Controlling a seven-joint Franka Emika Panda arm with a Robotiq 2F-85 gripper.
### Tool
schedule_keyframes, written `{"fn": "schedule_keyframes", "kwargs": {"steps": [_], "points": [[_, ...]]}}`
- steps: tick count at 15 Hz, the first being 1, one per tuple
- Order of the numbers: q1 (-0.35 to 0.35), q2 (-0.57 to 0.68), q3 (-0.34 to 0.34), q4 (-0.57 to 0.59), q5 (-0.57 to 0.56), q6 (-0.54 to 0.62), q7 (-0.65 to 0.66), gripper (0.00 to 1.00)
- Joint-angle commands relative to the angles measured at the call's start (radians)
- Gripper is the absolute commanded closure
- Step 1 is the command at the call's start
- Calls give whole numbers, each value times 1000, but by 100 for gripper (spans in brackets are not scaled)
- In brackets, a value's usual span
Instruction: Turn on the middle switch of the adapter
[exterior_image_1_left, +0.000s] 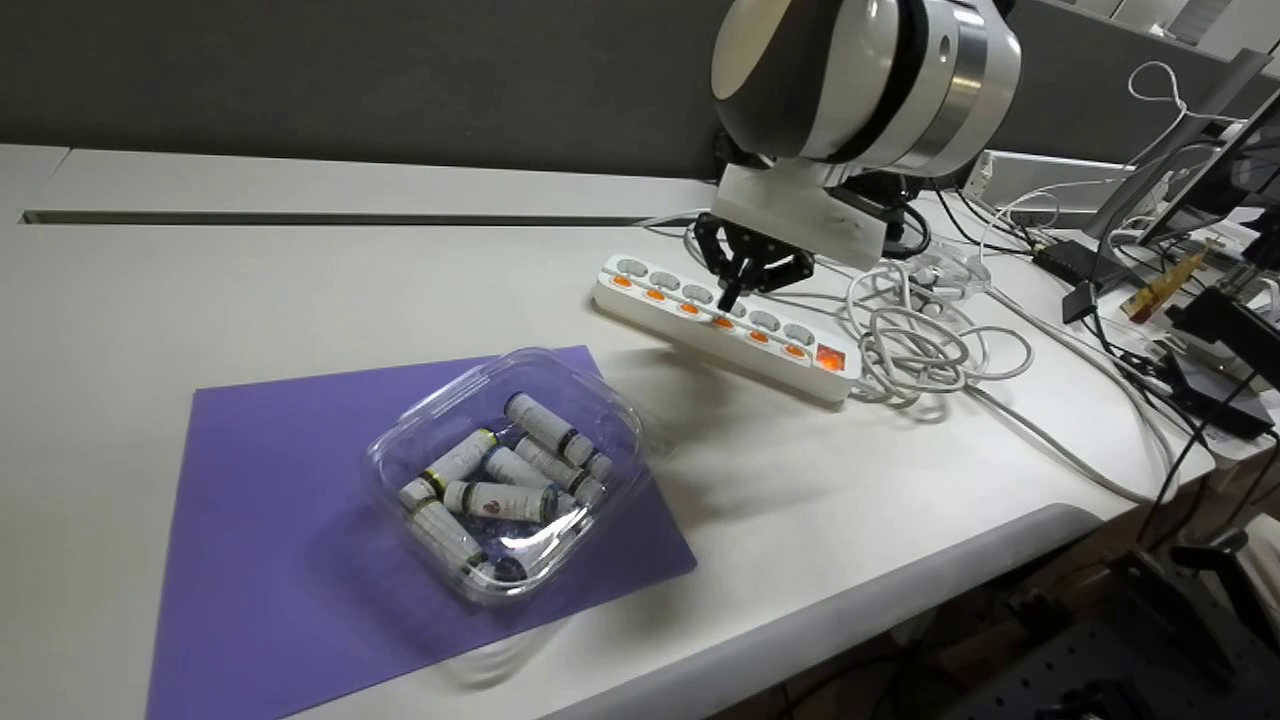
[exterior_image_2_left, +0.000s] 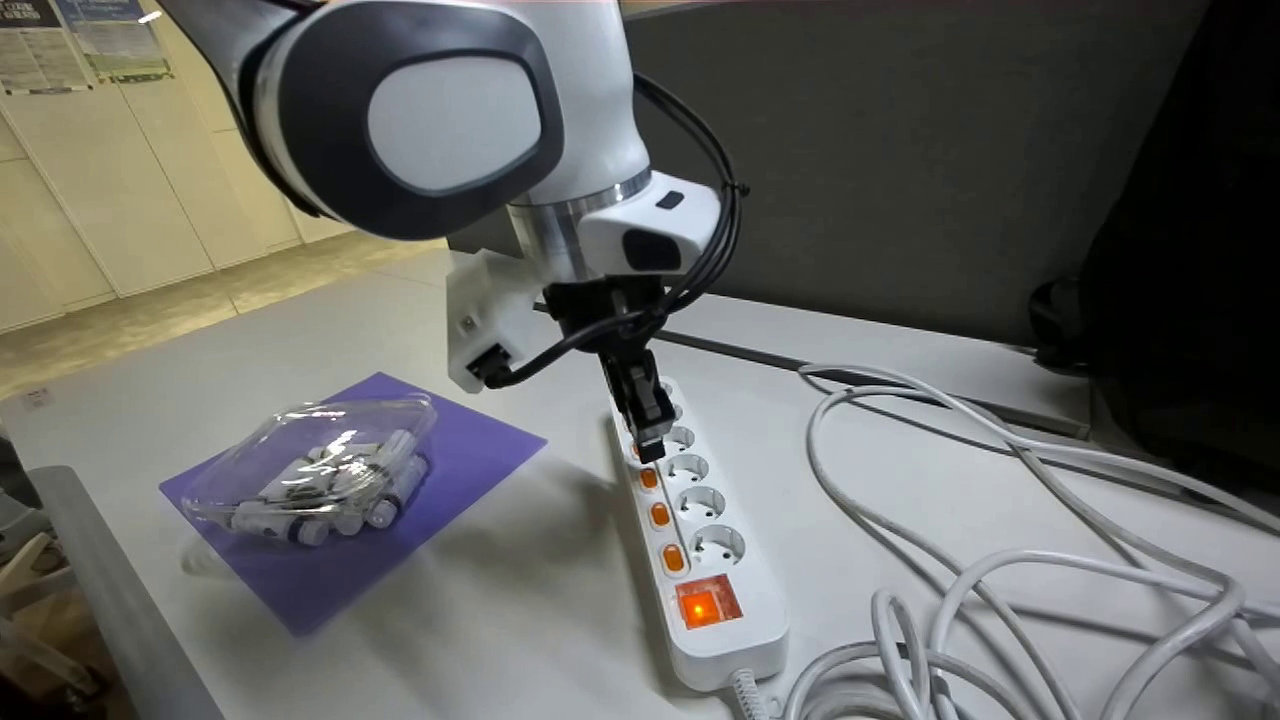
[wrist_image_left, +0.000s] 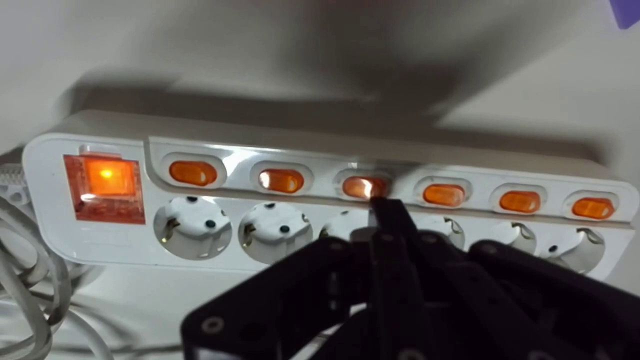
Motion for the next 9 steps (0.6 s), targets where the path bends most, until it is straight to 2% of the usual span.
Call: {"fn": "schedule_keyframes", "kwargs": {"steps": [1,4,9], "points": [[9,21,-26,5,-2,-13,19,100],[2,39,-24,6,4,-7,10,100],[-40,21,38,-5,33,21,-43,100]]}}
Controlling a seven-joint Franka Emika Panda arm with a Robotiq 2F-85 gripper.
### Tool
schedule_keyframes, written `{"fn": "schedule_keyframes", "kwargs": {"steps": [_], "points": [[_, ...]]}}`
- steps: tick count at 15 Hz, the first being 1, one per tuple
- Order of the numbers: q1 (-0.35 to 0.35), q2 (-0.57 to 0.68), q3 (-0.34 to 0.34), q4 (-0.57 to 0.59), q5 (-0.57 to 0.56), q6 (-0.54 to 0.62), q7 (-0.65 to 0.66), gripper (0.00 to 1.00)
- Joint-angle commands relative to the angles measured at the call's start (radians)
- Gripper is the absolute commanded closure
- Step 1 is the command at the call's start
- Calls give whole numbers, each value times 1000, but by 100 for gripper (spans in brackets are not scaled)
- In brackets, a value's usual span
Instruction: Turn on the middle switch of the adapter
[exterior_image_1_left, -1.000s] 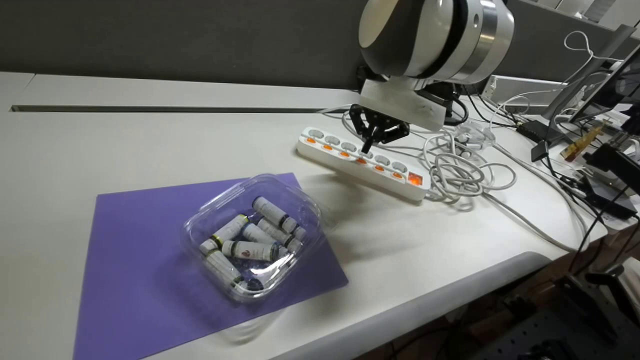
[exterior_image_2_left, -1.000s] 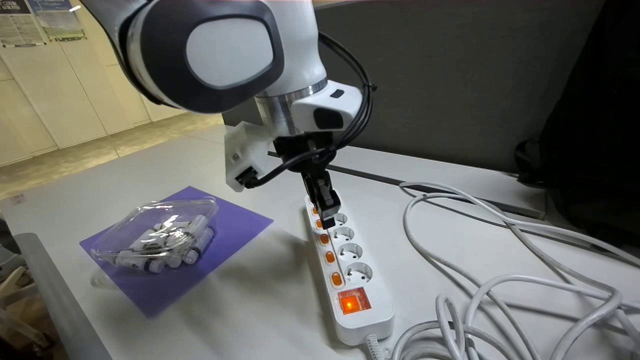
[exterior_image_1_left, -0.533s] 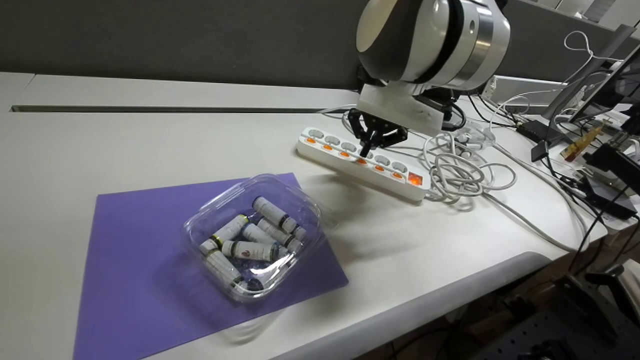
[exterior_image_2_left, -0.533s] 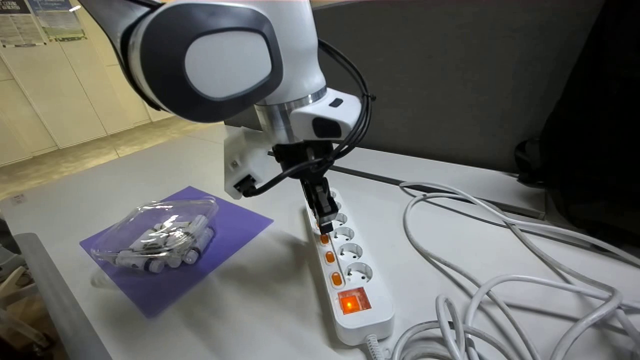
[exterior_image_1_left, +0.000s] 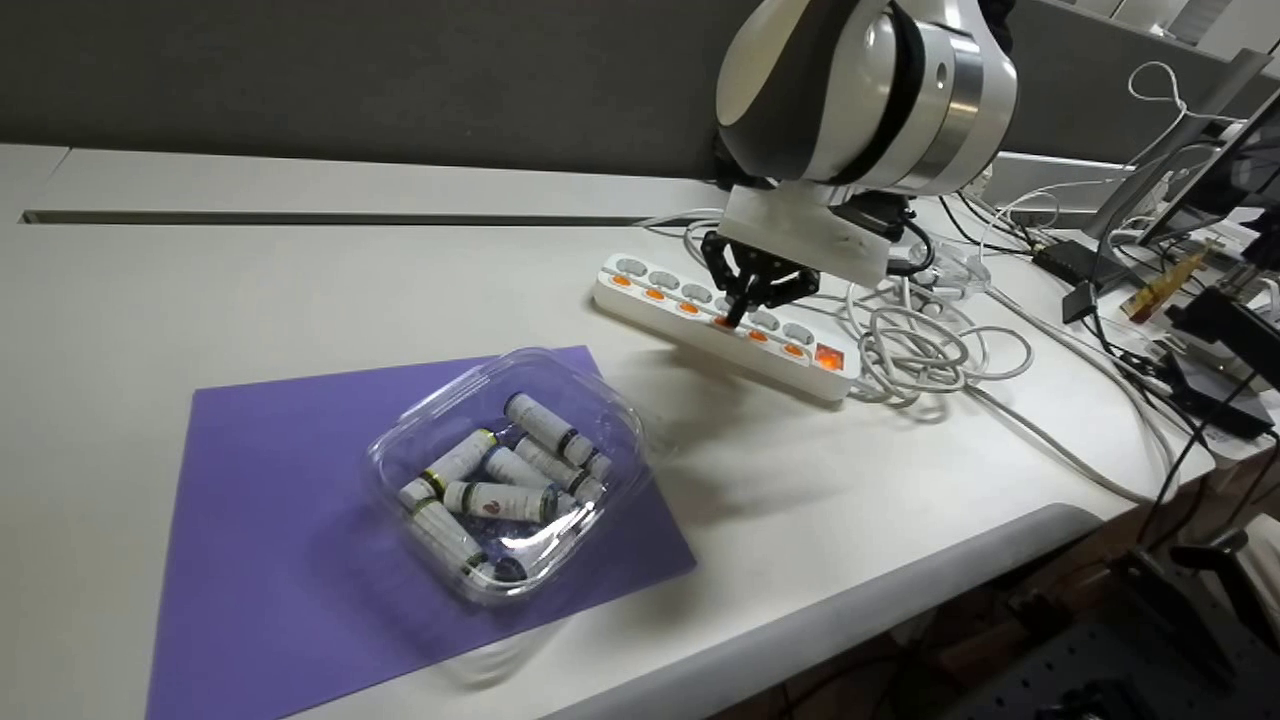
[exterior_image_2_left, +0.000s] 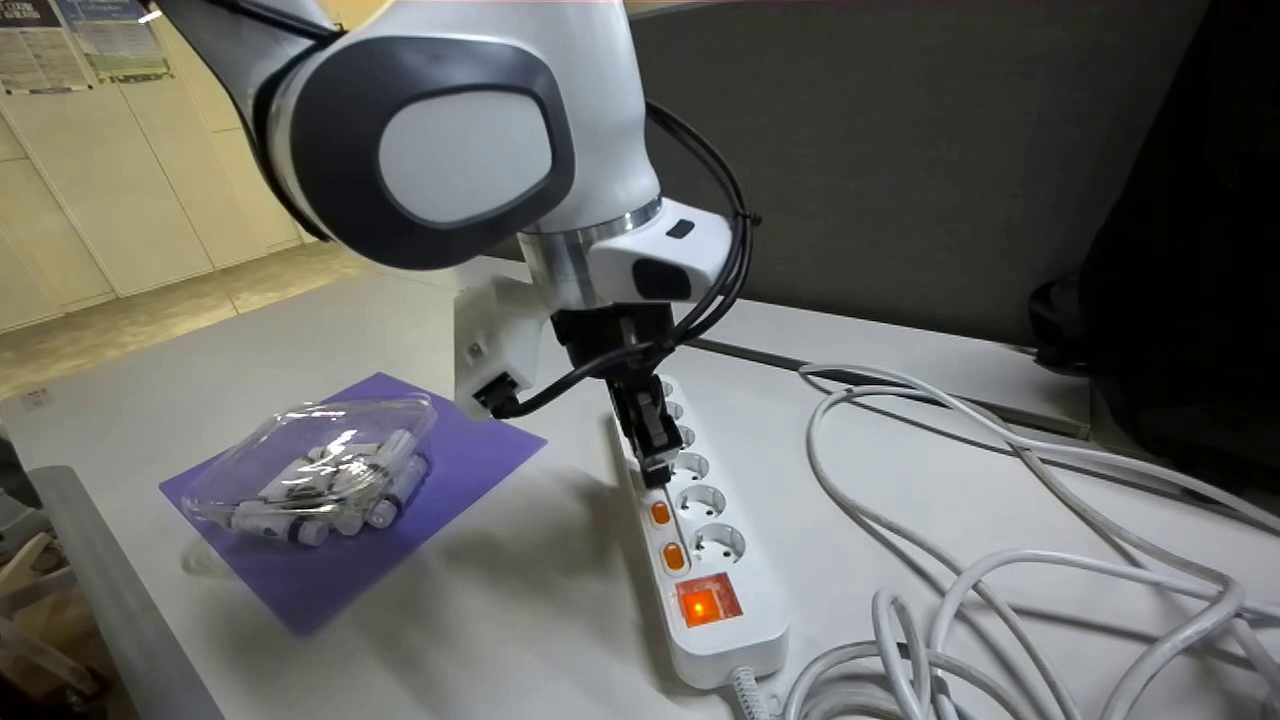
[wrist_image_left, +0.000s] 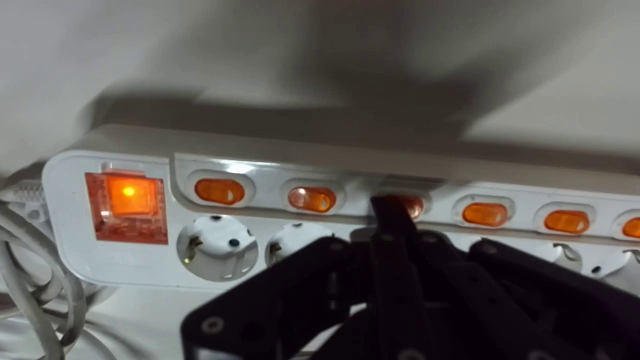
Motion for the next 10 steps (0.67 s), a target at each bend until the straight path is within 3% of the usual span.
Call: {"fn": "schedule_keyframes", "kwargs": {"steps": [1,5,10], "points": [[-40,-10,57,-5,38,17,-45,100],[-55,-7,81,-3,47,26,-78,100],[-47,12,61,12,38,-3,-72,100]]}}
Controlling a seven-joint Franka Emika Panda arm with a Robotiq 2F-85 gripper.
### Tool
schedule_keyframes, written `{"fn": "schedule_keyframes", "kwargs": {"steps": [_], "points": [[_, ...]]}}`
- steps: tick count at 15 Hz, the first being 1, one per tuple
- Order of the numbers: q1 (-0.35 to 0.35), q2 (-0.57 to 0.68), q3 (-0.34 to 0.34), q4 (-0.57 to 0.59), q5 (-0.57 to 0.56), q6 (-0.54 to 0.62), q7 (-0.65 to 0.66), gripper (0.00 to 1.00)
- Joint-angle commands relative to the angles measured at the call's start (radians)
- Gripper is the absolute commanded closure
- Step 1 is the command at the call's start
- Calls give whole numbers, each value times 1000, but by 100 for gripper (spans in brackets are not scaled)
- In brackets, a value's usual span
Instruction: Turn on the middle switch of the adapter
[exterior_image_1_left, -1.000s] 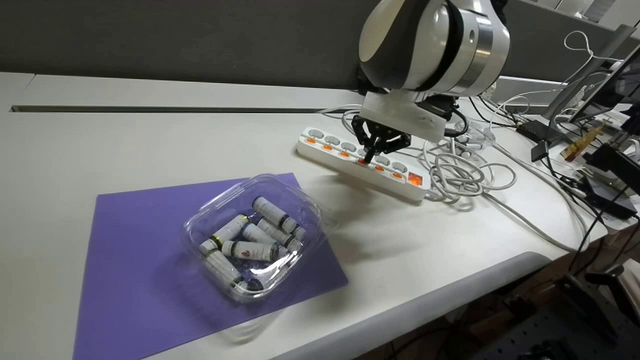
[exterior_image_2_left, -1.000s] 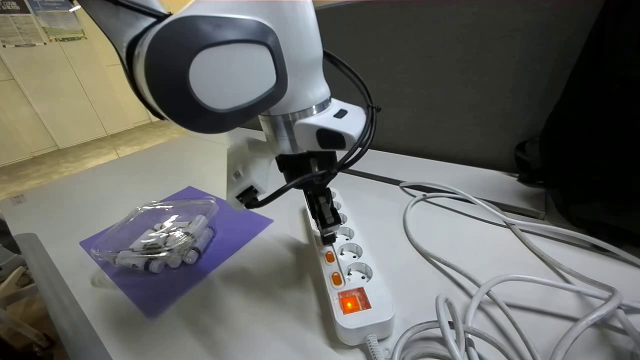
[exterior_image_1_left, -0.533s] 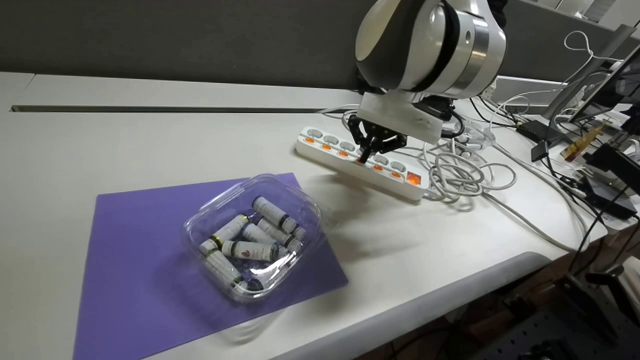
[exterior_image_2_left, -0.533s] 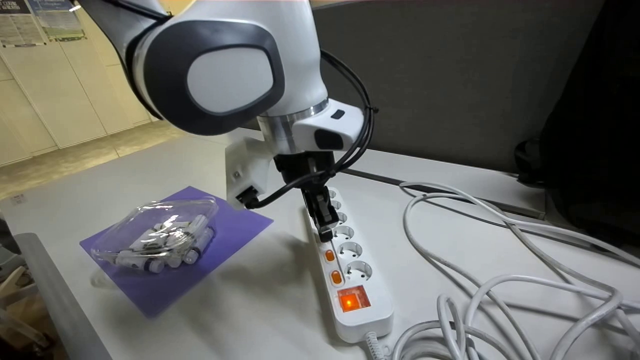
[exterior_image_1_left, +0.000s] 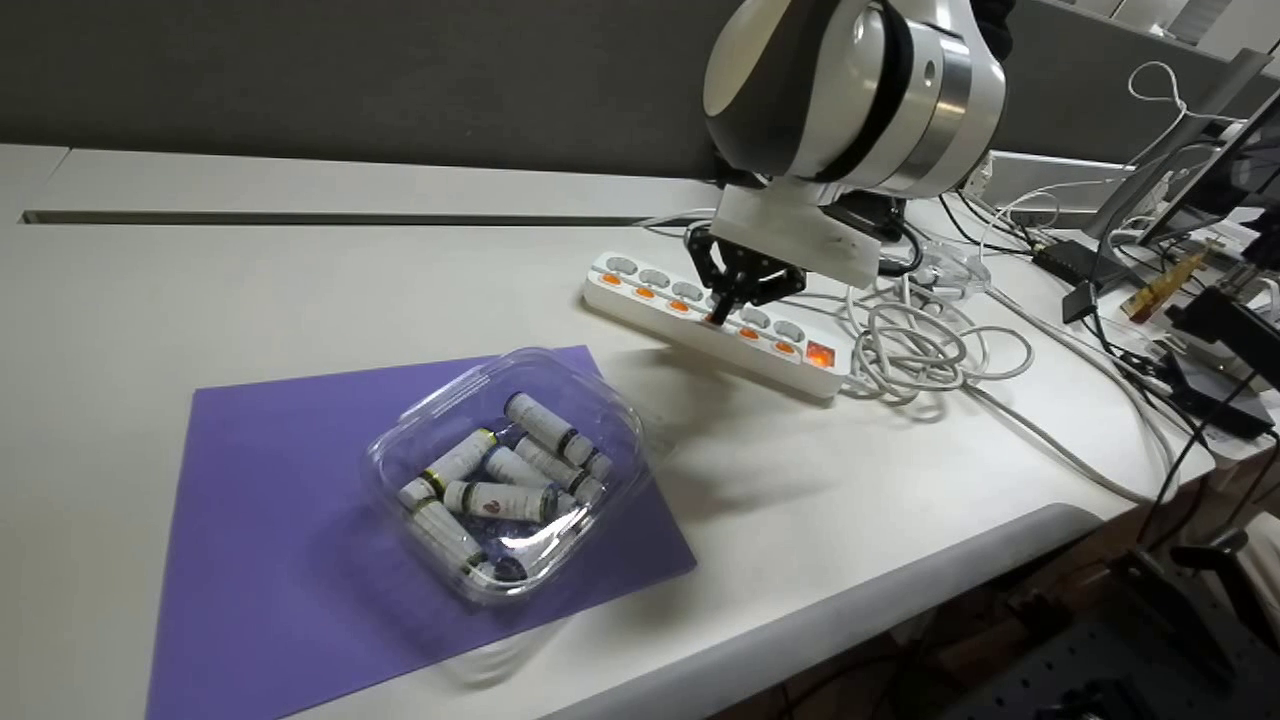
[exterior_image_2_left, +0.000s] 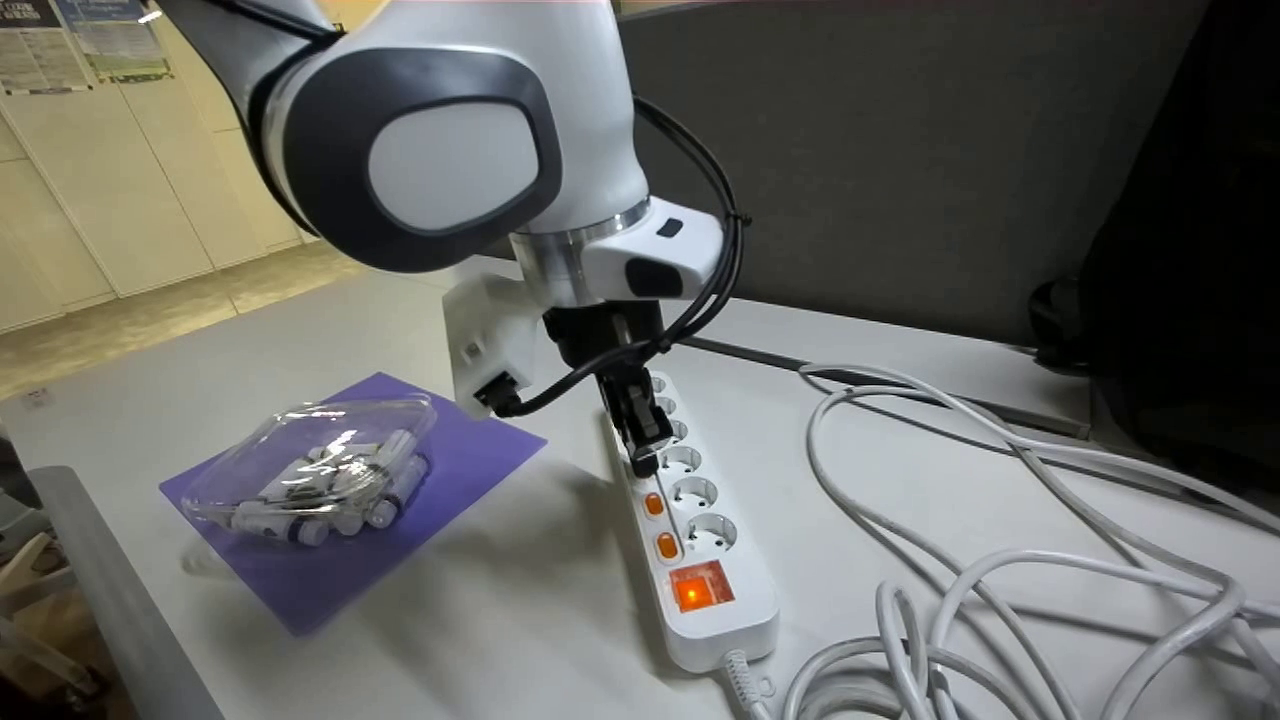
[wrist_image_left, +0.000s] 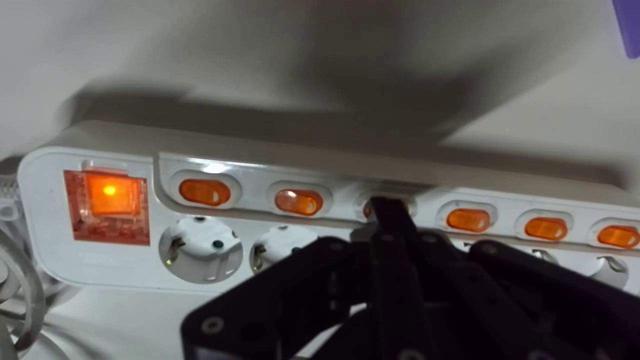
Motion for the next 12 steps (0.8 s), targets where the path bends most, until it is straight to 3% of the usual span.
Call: {"fn": "schedule_keyframes", "kwargs": {"steps": [1,8,12], "points": [[13,23,-24,17,-9,-27,11,100],[186,110,-171,69,-193,-75,62,100],[248,138,-207,94,-282,-115,71,100]]}}
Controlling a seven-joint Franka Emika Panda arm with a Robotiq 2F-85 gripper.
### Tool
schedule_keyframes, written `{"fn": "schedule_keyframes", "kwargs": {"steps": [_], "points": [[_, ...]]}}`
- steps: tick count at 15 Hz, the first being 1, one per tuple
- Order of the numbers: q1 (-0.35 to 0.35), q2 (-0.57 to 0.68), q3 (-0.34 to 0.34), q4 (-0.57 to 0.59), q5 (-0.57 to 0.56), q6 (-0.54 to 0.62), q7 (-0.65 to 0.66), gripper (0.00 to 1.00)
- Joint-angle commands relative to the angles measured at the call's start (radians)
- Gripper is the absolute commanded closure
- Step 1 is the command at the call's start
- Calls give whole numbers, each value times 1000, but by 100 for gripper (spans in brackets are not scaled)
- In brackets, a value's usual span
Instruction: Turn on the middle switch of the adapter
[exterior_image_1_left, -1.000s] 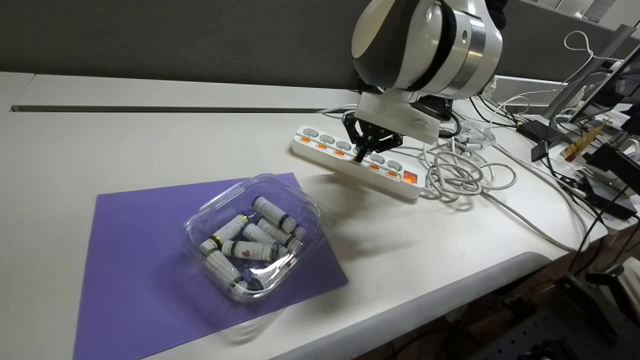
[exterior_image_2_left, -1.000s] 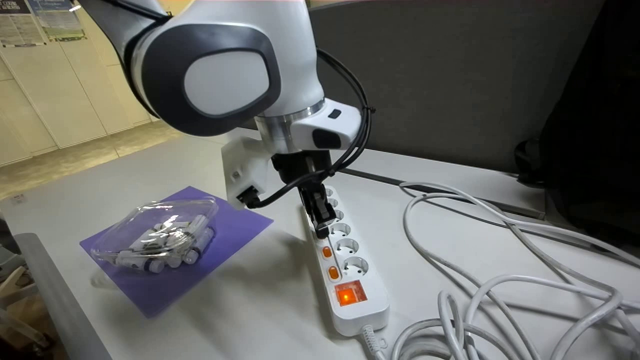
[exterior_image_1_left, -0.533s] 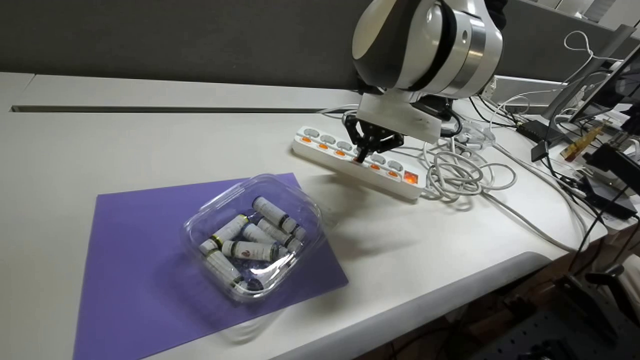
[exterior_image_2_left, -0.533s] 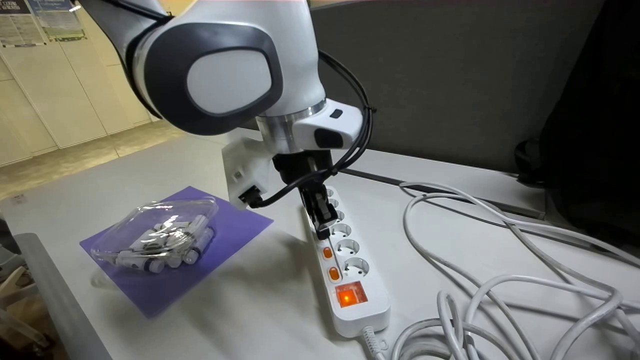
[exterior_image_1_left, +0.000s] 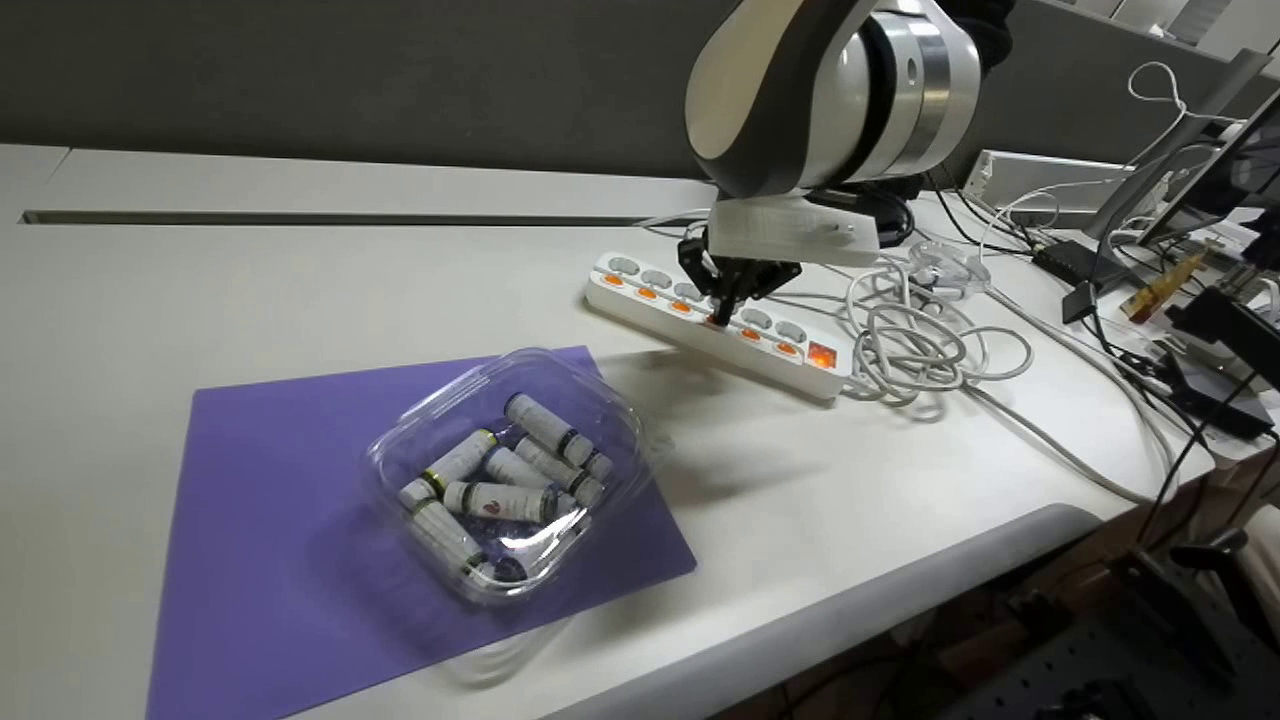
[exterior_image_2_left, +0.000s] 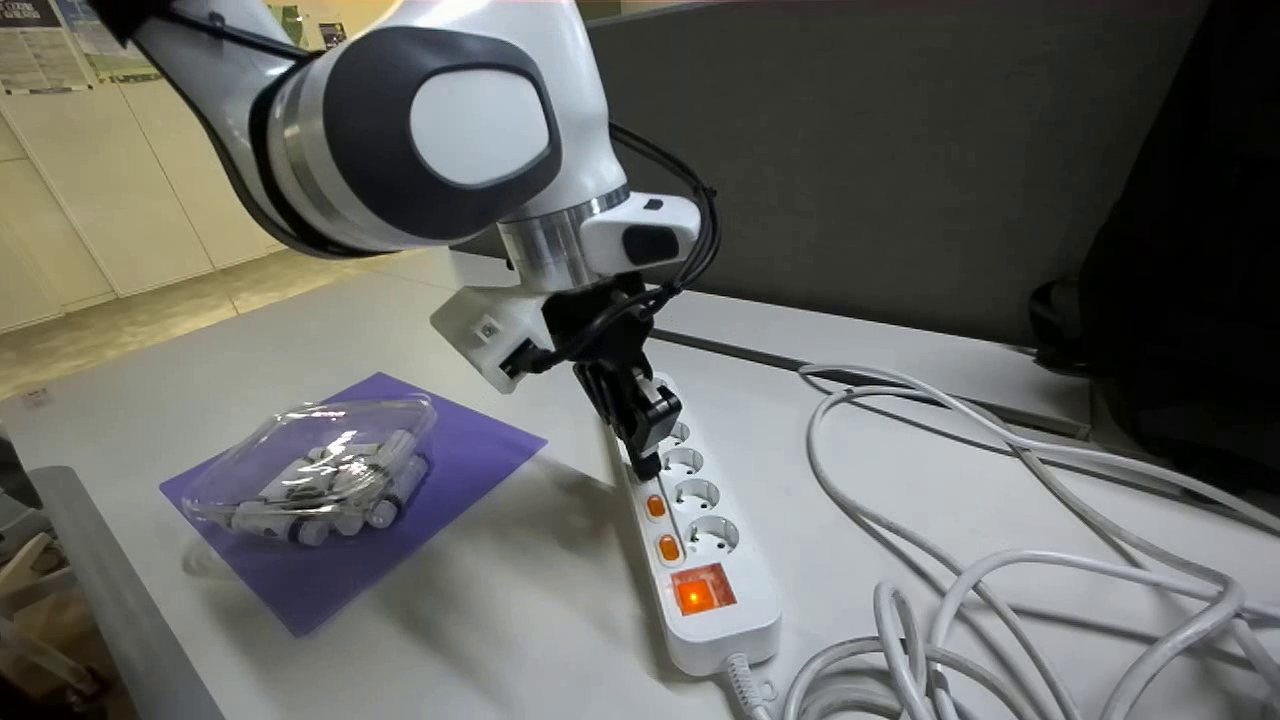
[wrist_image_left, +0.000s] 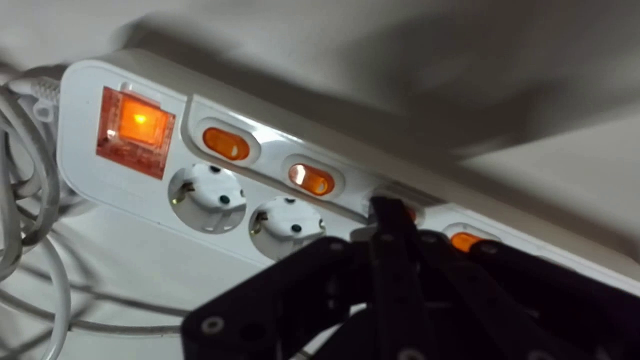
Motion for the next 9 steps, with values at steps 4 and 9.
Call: {"fn": "schedule_keyframes", "kwargs": {"steps": [4,9], "points": [[5,103,23,39,-104,-25,-43,100],[52,124,-18,18,-242,-12,-70,100]]}}
